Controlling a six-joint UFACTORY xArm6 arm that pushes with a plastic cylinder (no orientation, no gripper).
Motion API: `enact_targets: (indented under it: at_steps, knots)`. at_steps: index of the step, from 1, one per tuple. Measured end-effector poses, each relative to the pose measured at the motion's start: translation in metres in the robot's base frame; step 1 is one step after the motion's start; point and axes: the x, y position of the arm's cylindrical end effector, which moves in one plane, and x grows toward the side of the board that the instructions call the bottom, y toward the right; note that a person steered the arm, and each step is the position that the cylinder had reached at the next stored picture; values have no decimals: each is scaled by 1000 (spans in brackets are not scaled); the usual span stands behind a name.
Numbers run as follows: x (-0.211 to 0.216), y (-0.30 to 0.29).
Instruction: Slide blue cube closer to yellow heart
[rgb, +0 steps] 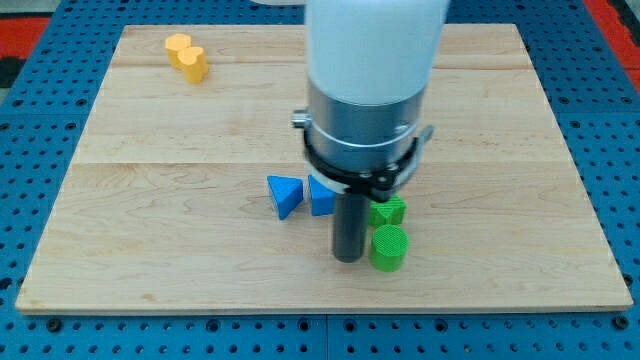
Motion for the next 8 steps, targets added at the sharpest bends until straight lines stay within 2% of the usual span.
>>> enact_targets:
  at_steps: [2,3,8]
  knots:
    - [-65,-9]
    - [-83,-24]
    - [-273,-22]
